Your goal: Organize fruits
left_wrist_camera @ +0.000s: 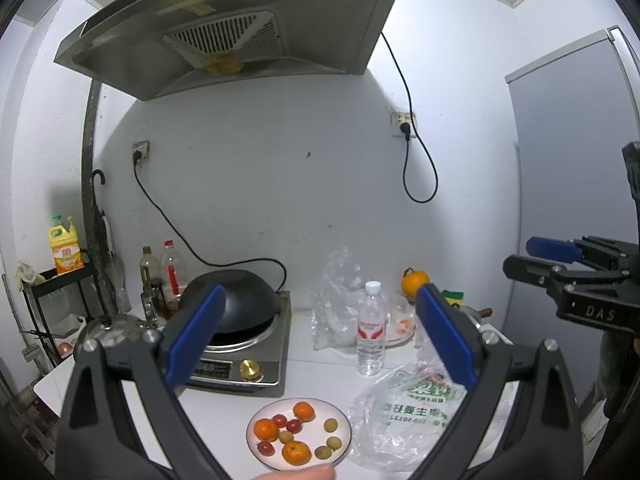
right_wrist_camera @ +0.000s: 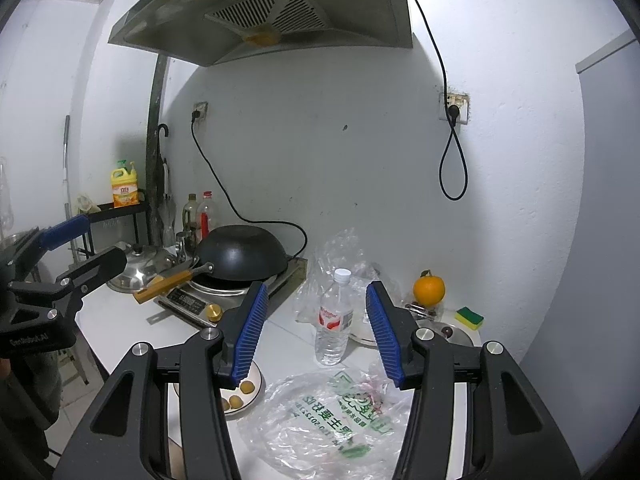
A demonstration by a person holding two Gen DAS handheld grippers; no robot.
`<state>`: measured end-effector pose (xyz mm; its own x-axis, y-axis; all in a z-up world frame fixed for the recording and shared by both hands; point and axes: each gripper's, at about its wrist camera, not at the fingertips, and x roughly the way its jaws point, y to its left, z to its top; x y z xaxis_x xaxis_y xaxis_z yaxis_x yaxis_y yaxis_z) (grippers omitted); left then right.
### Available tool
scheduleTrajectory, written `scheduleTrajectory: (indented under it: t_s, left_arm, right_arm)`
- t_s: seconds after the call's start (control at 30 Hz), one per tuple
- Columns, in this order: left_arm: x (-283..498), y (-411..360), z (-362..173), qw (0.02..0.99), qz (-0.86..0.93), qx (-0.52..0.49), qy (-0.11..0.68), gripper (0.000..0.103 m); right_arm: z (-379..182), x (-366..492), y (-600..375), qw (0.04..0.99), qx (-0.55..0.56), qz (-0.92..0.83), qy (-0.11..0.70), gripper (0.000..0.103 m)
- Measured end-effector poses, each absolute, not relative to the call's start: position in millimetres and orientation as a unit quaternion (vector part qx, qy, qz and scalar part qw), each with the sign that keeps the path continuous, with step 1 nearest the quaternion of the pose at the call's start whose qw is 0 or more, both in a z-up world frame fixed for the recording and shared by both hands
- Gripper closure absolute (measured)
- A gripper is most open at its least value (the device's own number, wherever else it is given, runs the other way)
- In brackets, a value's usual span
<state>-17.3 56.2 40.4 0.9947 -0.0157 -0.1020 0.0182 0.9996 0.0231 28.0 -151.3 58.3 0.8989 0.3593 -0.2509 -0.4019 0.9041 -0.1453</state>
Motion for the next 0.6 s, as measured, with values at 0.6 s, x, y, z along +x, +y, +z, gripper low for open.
scheduleTrajectory:
  t_s: [0.6]
  left_arm:
    - [-9.9, 59.4, 34.7, 0.998, -0.022, 0.010, 0.059, 0.006]
  right_arm:
    - [53.8, 35.2, -150.4, 0.970, -0.095, 0.189, 0.118, 0.049]
